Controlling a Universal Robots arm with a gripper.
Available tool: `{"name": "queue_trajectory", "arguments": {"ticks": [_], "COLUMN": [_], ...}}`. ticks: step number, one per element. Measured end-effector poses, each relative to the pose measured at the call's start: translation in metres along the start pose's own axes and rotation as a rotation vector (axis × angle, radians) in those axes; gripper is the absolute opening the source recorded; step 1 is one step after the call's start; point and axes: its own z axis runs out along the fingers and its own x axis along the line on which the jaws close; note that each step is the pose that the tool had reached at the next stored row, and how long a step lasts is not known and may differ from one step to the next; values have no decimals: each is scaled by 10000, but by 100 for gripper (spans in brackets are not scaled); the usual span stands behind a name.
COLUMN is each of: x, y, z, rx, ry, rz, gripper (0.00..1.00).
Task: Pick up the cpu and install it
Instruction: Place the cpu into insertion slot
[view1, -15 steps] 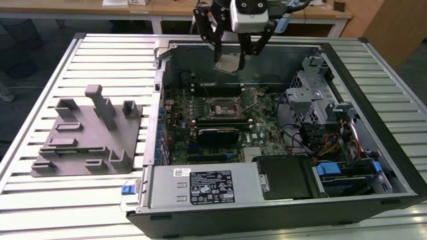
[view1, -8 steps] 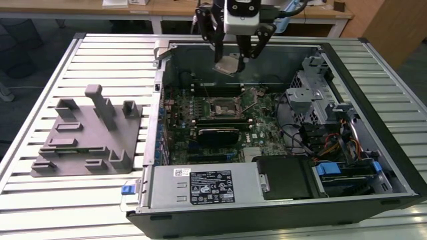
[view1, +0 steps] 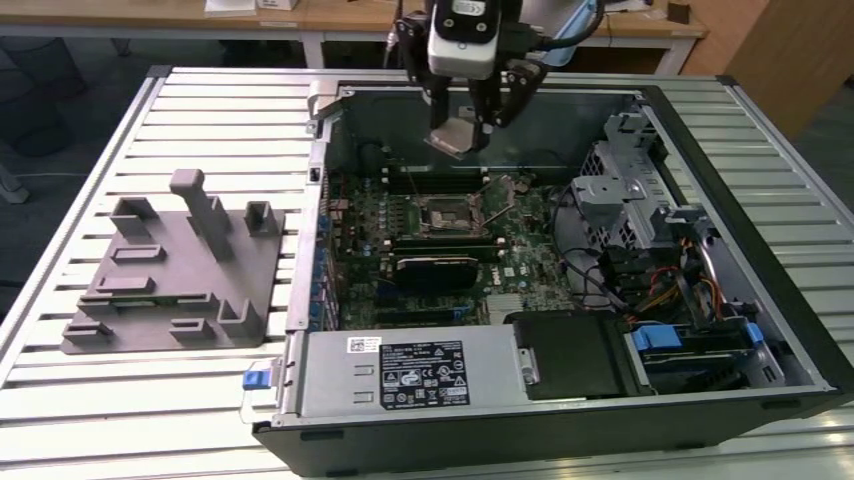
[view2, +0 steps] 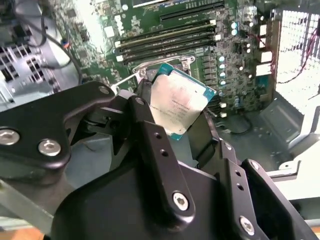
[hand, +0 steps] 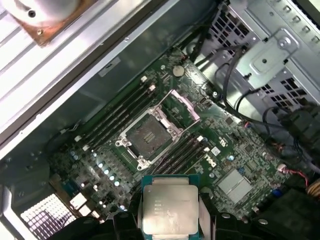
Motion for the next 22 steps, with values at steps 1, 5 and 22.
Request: {"name": "queue_trajectory", "arguments": {"ticks": [1,5,22], "x": [0,0,4], "y": [0,-2,-2], "z": [8,38,144], "rx": [1,4,14], "ry": [-7,-36,-145], "rz": [181,899,3687], "gripper": [54,54,54]}}
